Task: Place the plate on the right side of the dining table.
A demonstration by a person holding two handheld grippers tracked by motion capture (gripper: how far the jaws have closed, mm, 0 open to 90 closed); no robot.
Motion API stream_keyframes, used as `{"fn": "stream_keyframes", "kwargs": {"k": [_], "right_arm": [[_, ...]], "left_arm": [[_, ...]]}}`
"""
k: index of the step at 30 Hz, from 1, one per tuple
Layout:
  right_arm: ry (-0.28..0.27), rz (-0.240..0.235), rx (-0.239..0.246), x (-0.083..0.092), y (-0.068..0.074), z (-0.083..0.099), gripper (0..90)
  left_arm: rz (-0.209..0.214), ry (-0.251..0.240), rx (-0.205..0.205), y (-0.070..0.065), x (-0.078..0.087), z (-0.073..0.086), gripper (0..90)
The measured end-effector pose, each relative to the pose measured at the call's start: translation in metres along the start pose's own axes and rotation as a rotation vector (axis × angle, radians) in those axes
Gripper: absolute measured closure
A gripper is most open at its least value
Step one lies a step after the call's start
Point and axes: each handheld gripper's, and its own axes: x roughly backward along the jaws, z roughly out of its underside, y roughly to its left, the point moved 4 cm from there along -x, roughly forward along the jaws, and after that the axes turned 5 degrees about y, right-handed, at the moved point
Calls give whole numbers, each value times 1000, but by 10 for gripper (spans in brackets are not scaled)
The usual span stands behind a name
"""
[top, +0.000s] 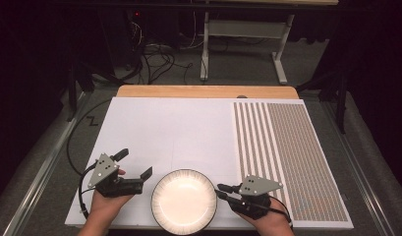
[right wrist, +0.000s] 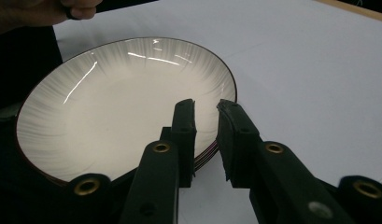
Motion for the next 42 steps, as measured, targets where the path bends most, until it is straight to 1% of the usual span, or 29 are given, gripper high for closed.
{"fn": "stream_keyframes", "kwargs": {"k": [8,11,15,20,29,36,42], "right_arm": [[45,-29,4,0,2,4,900],[75,-46,6,0,3,5,900],[125,-47,40,-3,7,6,900],[159,-42,62,-6,10,6,900],[189,-36,78,-6,11,7,900],[199,-37,78,-6,10,7,900],[208,-27,89,-7,12,6,900]], "left_arm": [[1,-5,0,-1,1,-1,1],[1,-6,1,-1,1,-1,1],[2,-6,1,-1,1,-1,1],[3,-6,2,-1,1,-1,1],[3,-5,0,-1,0,-1,1],[6,-3,-2,-1,0,0,1],[5,-1,-5,-1,0,-1,1]]}}
